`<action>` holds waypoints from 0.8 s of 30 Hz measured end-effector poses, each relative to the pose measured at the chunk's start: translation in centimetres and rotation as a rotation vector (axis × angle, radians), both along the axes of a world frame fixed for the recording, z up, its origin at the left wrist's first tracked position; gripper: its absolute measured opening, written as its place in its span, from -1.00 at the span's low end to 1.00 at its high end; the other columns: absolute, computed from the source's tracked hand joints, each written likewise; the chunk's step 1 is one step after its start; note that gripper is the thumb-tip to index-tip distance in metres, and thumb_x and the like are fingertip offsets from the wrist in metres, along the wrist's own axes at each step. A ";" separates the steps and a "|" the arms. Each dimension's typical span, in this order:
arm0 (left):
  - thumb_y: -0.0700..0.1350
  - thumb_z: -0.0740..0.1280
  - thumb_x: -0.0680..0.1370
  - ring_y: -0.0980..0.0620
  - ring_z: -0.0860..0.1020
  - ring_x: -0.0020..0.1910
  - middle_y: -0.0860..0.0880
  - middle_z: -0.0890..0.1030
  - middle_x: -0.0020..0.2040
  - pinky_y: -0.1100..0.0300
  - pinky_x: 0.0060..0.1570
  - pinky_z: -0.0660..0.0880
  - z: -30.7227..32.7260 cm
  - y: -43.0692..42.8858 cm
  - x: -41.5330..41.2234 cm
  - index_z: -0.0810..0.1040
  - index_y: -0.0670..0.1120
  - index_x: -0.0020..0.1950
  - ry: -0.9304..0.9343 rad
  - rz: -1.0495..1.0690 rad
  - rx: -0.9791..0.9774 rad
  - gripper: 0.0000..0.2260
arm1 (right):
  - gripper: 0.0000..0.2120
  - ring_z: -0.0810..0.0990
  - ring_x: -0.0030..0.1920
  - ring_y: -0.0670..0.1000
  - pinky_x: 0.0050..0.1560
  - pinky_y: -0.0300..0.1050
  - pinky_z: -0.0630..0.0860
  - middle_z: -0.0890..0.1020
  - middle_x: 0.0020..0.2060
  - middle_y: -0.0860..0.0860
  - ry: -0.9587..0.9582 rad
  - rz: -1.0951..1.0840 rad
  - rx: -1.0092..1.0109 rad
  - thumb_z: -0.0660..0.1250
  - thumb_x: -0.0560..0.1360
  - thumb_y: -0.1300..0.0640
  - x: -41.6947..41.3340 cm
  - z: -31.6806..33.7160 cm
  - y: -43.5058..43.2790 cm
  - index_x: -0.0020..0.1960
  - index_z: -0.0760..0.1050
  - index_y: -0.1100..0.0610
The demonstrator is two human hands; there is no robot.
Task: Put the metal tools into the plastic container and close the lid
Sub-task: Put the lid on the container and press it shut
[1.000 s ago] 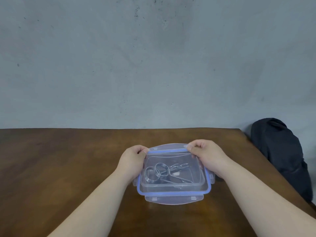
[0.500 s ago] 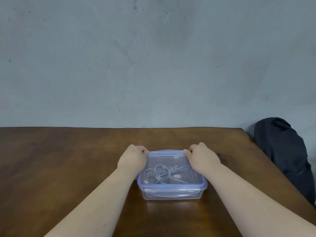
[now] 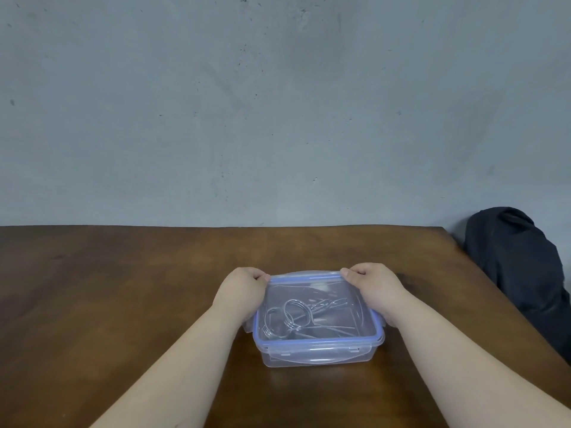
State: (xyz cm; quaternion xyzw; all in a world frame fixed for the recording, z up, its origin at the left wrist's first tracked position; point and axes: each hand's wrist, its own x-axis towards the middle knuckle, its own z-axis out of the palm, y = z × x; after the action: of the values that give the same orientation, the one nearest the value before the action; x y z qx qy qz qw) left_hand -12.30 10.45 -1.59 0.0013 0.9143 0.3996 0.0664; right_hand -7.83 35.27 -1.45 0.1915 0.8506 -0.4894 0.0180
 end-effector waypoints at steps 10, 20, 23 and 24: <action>-0.15 0.49 0.47 -0.16 0.69 -0.25 -0.15 0.71 -0.22 -0.02 -0.14 0.65 -0.3 -0.6 0.2 0.68 -0.15 -0.13 -0.167 0.262 0.433 -0.92 | -0.83 0.76 -0.16 0.20 -0.11 0.15 0.71 0.77 -0.15 0.17 -0.056 -0.106 -0.256 0.38 0.61 0.12 0.7 0.1 0.6 0.04 0.68 0.20; -0.05 0.24 0.61 0.00 0.52 -0.28 -0.07 0.65 -0.21 0.11 -0.30 0.42 -1.5 0.6 0.8 0.55 -0.12 -0.14 0.035 0.169 0.110 -0.79 | -0.63 0.70 -0.07 0.24 0.08 0.22 0.61 0.75 -0.16 0.18 0.097 -0.068 -0.062 0.25 0.66 -0.02 1.5 -1.6 -0.5 -0.09 0.67 0.22; -0.08 0.17 0.64 0.04 0.49 -0.27 -0.03 0.61 -0.19 0.16 -0.35 0.35 -1.7 0.9 1.3 0.53 -0.08 -0.11 0.005 0.155 0.153 -0.80 | -0.64 0.71 -0.04 0.27 0.12 0.27 0.60 0.76 -0.13 0.18 0.105 -0.056 -0.147 0.24 0.66 -0.02 1.8 -2.2 0.0 -0.09 0.67 0.19; -0.08 0.16 0.64 0.05 0.49 -0.25 -0.02 0.60 -0.17 0.16 -0.34 0.34 -1.7 0.9 1.4 0.53 -0.06 -0.09 -0.014 0.154 0.195 -0.80 | -0.66 0.72 -0.04 0.25 0.14 0.28 0.60 0.76 -0.13 0.16 0.107 -0.056 -0.198 0.25 0.66 -0.01 1.8 -2.5 0.1 -0.08 0.67 0.18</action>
State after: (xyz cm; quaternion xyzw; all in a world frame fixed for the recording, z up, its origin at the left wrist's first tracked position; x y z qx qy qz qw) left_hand -10.89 11.34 -3.27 -0.0651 0.8679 0.4907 0.0418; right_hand -6.03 35.39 -3.96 0.1862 0.7921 -0.5809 -0.0225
